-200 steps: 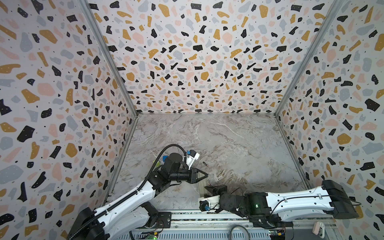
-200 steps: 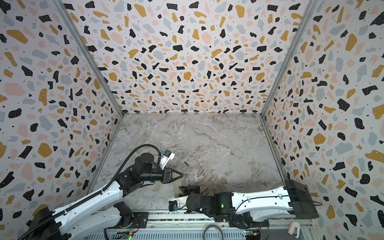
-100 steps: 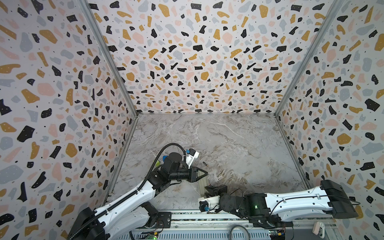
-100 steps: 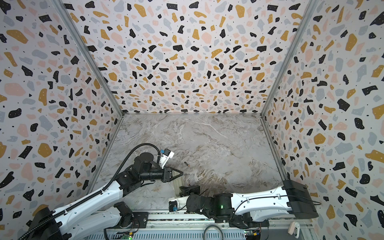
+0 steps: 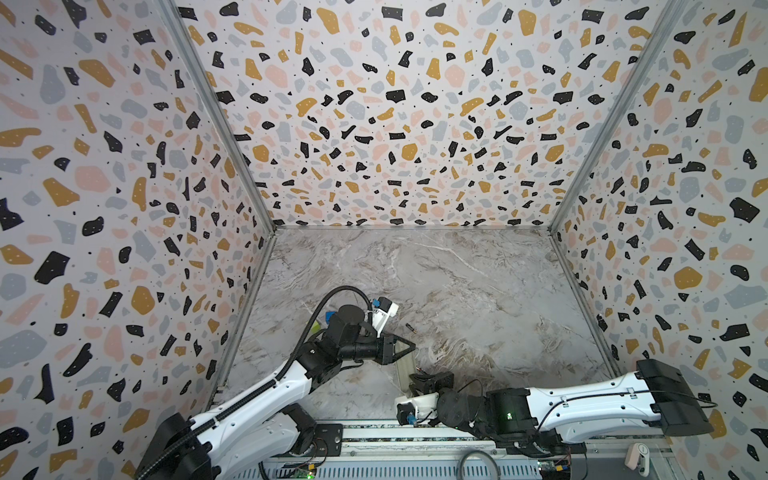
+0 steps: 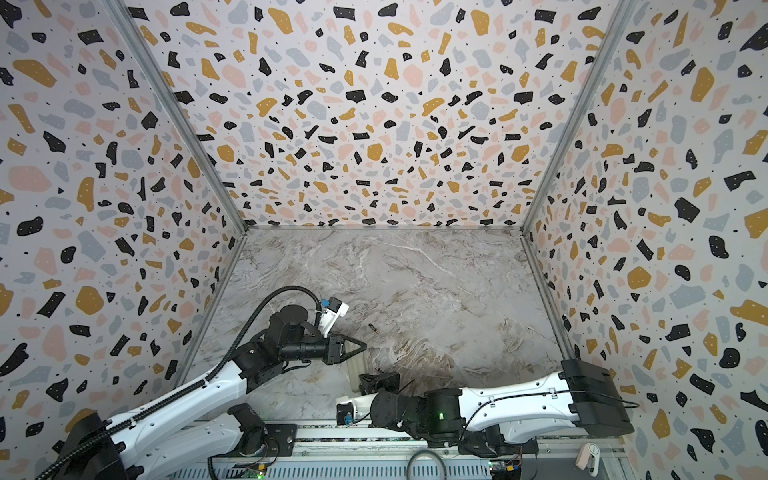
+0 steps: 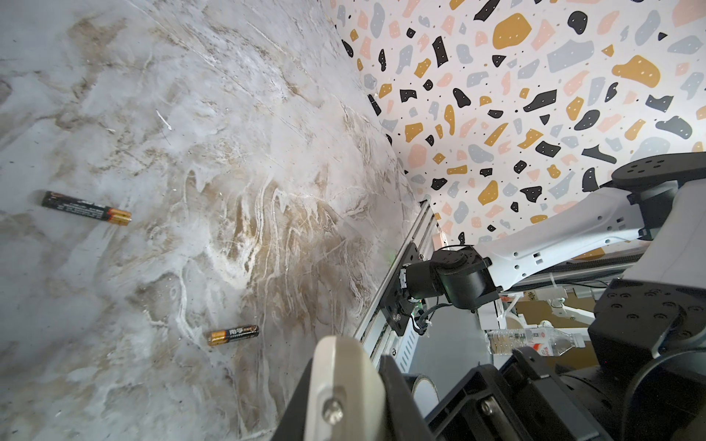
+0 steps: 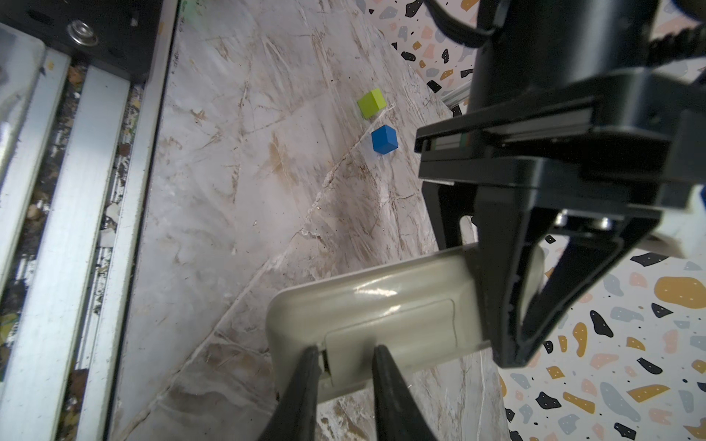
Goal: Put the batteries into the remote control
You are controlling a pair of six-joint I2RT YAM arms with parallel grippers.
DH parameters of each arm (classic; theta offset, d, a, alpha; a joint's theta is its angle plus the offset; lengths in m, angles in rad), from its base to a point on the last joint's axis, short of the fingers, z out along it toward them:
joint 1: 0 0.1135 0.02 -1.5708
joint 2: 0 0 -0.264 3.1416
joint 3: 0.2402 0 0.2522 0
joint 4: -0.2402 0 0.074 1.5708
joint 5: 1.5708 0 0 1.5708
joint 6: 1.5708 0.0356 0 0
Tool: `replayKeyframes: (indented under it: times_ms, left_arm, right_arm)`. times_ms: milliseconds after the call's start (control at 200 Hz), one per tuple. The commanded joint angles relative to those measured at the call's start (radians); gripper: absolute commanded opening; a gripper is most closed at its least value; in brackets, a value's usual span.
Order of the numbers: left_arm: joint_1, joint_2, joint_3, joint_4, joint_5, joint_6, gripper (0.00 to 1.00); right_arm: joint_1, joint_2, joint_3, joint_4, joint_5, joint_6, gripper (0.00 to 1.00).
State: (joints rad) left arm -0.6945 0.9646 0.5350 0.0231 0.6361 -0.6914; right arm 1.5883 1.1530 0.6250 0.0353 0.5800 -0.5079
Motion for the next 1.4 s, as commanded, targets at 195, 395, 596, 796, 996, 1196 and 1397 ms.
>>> replayKeyframes:
  times_ms: [195, 395, 596, 796, 996, 1196, 1397]
  left_arm:
    - [-0.019, 0.008, 0.006, -0.089, 0.072, 0.008, 0.0]
    - [-0.019, 0.01, 0.009, -0.078, 0.07, 0.0, 0.0]
    - [-0.019, 0.011, 0.005, -0.079, 0.076, 0.004, 0.0]
    - [-0.017, 0.005, 0.002, -0.085, 0.098, 0.013, 0.0]
    - [-0.017, -0.006, -0.004, -0.081, 0.108, 0.01, 0.0]
    - [-0.017, -0.013, -0.006, -0.08, 0.112, 0.004, 0.0]
    - [-0.017, -0.016, -0.012, -0.068, 0.117, -0.004, 0.0]
  right_arm:
    - [-0.002, -0.018, 0.002, 0.053, 0.138, -0.014, 0.27]
    - [0.006, -0.027, -0.001, 0.052, 0.133, -0.011, 0.27]
    - [0.042, -0.058, 0.012, 0.028, 0.055, 0.012, 0.41]
    - [0.049, -0.058, 0.028, -0.014, -0.077, 0.051, 0.47]
    - [0.05, -0.021, 0.034, -0.011, -0.092, 0.052, 0.36]
    - [0.048, -0.006, 0.038, -0.021, -0.097, 0.053, 0.37]
    - [0.049, 0.004, 0.035, -0.017, -0.086, 0.054, 0.46]
